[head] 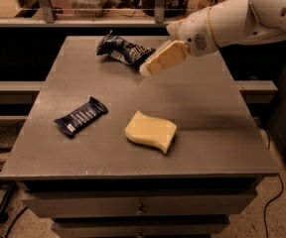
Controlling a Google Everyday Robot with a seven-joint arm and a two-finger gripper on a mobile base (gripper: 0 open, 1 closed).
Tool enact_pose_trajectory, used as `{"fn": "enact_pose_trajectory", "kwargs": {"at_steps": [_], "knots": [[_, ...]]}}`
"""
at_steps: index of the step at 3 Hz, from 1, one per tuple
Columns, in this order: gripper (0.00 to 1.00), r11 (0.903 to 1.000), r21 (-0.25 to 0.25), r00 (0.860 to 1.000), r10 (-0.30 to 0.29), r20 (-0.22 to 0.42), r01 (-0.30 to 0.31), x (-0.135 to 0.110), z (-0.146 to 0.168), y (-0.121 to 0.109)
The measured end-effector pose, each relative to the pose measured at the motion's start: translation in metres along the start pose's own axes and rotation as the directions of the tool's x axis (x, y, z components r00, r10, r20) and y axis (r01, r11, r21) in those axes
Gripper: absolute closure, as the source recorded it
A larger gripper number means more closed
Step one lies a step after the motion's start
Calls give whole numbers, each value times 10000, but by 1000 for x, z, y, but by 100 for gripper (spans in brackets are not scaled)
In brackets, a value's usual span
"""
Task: Pick blue chip bag
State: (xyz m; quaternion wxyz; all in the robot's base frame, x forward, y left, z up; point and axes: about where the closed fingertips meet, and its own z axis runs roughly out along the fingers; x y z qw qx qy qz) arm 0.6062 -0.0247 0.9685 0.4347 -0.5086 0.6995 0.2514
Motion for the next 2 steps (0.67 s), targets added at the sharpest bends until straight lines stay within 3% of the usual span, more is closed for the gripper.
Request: {"fn": "enact_pose_trajectory", "kwargs": {"at_steps": [2], "knots": [[0,9972,730,9941,63,1082,-142,-16,65,-32]]}}
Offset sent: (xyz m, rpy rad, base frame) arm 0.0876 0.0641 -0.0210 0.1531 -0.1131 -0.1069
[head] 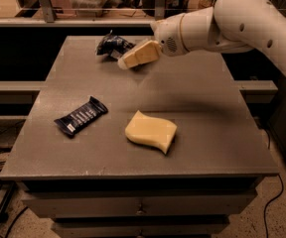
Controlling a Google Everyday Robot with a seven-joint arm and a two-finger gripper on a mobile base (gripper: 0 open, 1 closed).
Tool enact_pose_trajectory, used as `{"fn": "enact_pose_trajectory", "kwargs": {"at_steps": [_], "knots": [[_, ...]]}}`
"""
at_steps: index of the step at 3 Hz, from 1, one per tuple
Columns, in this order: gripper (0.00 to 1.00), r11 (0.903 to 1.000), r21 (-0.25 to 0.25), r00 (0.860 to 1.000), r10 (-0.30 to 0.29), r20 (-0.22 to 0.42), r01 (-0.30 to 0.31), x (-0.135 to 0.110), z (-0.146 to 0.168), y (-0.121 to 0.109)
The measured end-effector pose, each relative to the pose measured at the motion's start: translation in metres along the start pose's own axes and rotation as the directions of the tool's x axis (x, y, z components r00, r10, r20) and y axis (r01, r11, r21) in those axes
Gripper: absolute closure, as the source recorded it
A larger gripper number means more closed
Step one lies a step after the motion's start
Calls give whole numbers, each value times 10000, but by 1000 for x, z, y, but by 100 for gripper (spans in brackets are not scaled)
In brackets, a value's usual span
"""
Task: Pick blue chip bag
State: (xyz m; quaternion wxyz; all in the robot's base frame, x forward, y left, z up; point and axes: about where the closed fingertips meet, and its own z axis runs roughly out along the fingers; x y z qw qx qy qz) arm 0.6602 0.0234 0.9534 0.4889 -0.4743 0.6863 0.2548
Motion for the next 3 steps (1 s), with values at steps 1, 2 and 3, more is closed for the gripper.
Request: {"fn": "enact_pose_trajectory", "kwargs": {"at_steps": [1,2,3], "knots": [[0,9996,290,9999,13,139,-17,4,41,-18],[0,9984,510,9987,231,464,-255,7,74,-32],[0,9957,803,9978,411,516,-452,16,98,-45]]}}
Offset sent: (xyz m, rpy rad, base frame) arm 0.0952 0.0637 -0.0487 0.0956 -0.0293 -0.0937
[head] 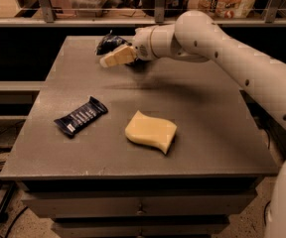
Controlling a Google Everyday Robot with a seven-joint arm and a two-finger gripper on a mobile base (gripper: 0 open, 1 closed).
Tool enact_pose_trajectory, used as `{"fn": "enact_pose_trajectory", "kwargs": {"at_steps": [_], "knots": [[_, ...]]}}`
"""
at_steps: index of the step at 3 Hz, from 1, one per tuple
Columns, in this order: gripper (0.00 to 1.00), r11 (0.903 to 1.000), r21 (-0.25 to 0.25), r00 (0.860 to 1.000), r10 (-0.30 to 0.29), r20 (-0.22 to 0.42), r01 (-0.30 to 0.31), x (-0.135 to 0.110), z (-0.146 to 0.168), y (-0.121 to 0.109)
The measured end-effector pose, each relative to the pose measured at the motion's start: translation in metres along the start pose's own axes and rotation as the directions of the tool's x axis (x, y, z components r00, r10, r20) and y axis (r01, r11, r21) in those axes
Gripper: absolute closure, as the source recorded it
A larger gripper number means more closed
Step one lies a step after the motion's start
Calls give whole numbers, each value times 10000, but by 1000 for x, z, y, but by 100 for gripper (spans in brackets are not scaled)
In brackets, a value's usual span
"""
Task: Pick blue chip bag
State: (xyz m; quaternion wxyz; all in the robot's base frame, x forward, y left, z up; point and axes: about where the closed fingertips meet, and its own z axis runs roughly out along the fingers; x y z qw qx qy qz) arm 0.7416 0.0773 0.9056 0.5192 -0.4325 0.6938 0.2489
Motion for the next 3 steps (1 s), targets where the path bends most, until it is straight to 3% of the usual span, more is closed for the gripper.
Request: {"fn": "enact_pose_trajectory", "kwargs": {"at_steps": [1,3], "knots": [[0,9983,381,9990,438,55,-439,10,14,-16],[40,9906,688,9927,1167,297,-1185,28,9,-40]]}}
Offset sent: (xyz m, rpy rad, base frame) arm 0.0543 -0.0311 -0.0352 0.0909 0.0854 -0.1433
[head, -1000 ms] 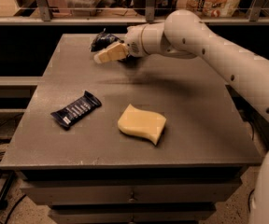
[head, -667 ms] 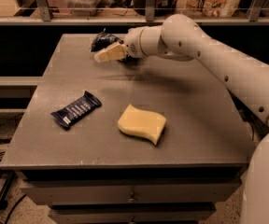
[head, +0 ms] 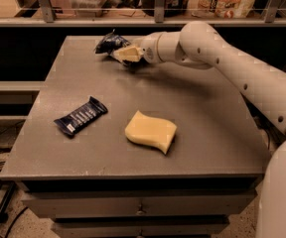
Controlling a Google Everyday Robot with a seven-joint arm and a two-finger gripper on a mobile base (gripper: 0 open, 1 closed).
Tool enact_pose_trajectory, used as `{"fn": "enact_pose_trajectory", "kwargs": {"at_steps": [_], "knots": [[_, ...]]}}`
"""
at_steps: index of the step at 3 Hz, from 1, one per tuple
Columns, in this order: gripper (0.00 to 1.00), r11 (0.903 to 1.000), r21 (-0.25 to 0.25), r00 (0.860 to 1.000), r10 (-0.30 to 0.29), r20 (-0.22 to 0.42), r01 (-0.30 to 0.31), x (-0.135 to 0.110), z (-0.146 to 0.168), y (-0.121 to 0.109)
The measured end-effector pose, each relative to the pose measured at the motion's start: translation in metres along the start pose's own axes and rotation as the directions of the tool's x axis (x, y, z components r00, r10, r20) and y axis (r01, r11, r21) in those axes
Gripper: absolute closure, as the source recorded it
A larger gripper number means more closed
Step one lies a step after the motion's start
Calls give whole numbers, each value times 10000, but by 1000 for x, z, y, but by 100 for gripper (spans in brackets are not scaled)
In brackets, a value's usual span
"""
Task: Pick blue chip bag
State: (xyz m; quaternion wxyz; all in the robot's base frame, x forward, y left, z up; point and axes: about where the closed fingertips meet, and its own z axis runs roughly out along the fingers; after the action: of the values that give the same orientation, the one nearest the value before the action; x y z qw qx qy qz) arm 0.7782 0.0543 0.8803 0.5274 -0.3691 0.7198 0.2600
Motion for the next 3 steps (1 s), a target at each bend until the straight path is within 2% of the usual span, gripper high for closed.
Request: {"fn": "enact_pose_trajectory", "kwargs": {"at_steps": [1,2,3], "knots": [[64,9999,149,9996,-40,275,35,-6,-14,-2],[87,9990,-13,9976,-436,542,438,-22,-25,5],[100,9930,-286,9896,-1117,908,1147,-52,-38,20]]}}
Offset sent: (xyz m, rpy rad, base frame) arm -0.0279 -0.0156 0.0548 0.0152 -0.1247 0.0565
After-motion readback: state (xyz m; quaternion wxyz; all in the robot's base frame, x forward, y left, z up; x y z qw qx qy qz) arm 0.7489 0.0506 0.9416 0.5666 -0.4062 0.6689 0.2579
